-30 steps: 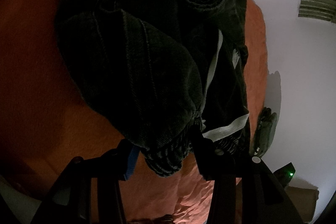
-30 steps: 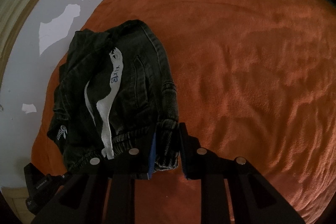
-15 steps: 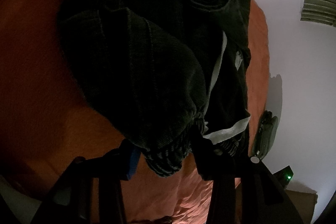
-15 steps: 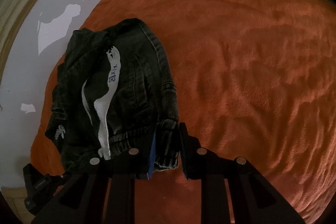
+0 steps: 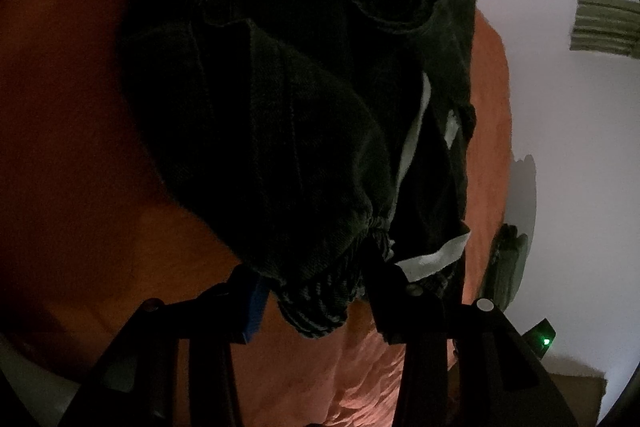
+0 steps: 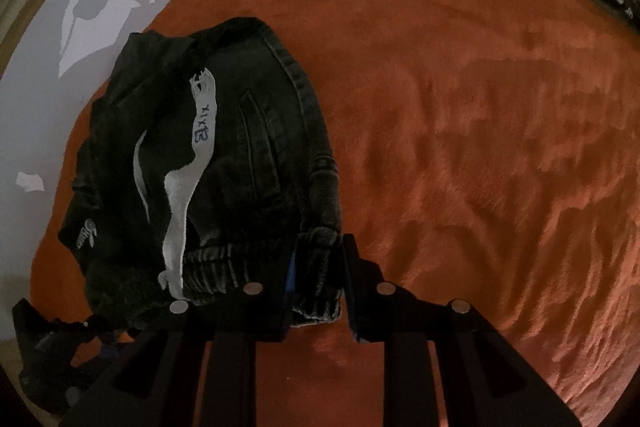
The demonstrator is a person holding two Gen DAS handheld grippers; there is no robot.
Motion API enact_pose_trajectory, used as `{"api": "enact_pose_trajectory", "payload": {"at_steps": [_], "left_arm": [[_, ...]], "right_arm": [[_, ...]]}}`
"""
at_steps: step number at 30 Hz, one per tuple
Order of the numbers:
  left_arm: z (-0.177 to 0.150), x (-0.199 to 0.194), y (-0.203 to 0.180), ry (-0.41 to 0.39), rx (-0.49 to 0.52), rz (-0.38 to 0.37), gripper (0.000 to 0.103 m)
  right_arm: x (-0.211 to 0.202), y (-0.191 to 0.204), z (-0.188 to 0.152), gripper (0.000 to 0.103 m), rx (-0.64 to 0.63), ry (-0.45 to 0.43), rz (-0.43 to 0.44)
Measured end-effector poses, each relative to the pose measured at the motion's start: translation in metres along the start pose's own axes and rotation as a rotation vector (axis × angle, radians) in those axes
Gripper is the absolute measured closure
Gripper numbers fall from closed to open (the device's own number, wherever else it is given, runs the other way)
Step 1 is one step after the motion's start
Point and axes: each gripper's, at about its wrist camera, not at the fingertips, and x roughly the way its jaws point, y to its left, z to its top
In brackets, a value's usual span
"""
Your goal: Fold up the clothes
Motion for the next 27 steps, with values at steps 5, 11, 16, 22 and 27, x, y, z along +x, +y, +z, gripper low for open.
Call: {"api": "enact_pose_trajectory", "payload": {"at_steps": [5, 11, 16, 22, 27], "left_arm": [[-0.002, 0.001, 0.006, -0.016, -0.032, -0.016, 0.058], [-0.007, -0.001, 0.004, -0.071, -0.011, -0.034, 0.058], [-0.006, 0.000, 0.012, -0.067, -0.060, -0.067, 0.058], [0.002, 0.006, 0.012, 0.006, -0.059, -0.041, 0.058], [0.009, 0.009, 0.003, 0.053, -0.012, 0.012, 0.061]], "right_arm": [[0.000, 0.005, -0.002, 0.084, -0.032, 0.002, -0.031], [0.003, 0.010, -0.001, 0.083, -0.039, 0.004, -0.067], [0.007, 0.011, 0.003, 0.083, -0.026, 0.037, -0.073], [0.006, 0.016, 0.001, 0.083, -0.040, 0.024, -0.099], [0.003, 0.024, 0.000, 0.084, -0.069, 0.017, -0.128]]}}
